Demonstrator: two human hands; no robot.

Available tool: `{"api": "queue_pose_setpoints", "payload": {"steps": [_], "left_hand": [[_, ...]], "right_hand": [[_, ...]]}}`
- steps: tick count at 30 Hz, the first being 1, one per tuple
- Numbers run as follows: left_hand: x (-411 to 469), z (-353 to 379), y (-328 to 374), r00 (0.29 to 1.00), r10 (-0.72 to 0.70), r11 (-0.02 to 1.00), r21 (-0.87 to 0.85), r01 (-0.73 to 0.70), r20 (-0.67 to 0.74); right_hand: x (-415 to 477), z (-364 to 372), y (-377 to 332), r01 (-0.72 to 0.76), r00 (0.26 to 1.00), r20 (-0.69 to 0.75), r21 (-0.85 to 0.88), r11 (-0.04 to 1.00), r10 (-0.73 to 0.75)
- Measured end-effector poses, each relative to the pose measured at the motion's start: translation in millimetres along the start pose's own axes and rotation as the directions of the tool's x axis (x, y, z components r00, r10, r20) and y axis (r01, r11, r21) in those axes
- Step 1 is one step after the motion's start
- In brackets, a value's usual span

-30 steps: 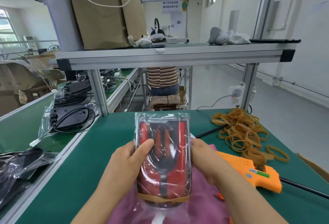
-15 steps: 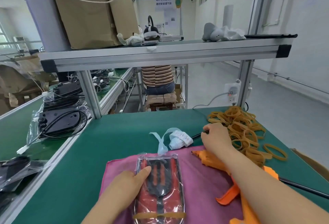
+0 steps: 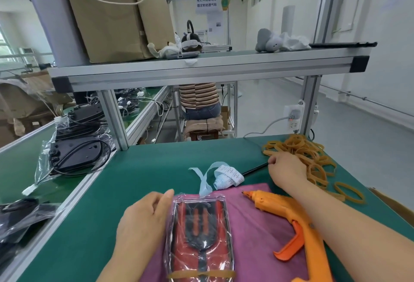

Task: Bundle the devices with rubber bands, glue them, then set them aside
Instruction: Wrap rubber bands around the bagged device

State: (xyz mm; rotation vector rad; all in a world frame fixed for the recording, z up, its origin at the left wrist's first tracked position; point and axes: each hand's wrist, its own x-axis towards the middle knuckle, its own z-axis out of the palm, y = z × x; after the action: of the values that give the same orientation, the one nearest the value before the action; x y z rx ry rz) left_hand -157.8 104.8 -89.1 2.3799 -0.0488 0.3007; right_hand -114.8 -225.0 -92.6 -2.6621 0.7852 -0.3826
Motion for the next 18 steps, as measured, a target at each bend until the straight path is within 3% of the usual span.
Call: {"api": "queue_pose_setpoints", "payload": {"steps": [3, 6, 8, 11, 14, 18], "left_hand": [[2, 0, 8, 0.999, 0.035, 0.983, -0.177, -0.039, -0.024], [7, 3, 21, 1.000, 0.028, 0.933, -0.359, -0.024, 0.004], [11, 5, 30, 1.000, 0.022, 0.875, -0.483, -0.015, 0.009], [18, 4, 43, 0.996, 0.015, 0.763, -0.645, 0.048, 0.092], [22, 1, 47, 0.935, 0.066, 0.595, -0.766, 0.243, 0.348], [22, -5, 32, 0.857, 0.058, 0.508, -0.754, 0.417, 0.513]], "right_hand": [[-7, -20, -13, 0.135, 0.989, -0.116, 0.395, 0.909, -0.096], [-31, -38, -46, 0.183, 0.963, 0.034, 0.643, 0.744, -0.266], [-51, -47, -70, 0.109, 0.883, 0.207, 0.783, 0.613, -0.421], [-76, -53, -97, -0.043, 0.669, 0.358, 0.893, 0.447, -0.651], [-93, -52, -113, -0.014, 0.512, 0.387, 0.897, 0.443, -0.767], [-99, -47, -118, 0.137, 0.523, 0.377, 0.848, 0.512, -0.764]]}}
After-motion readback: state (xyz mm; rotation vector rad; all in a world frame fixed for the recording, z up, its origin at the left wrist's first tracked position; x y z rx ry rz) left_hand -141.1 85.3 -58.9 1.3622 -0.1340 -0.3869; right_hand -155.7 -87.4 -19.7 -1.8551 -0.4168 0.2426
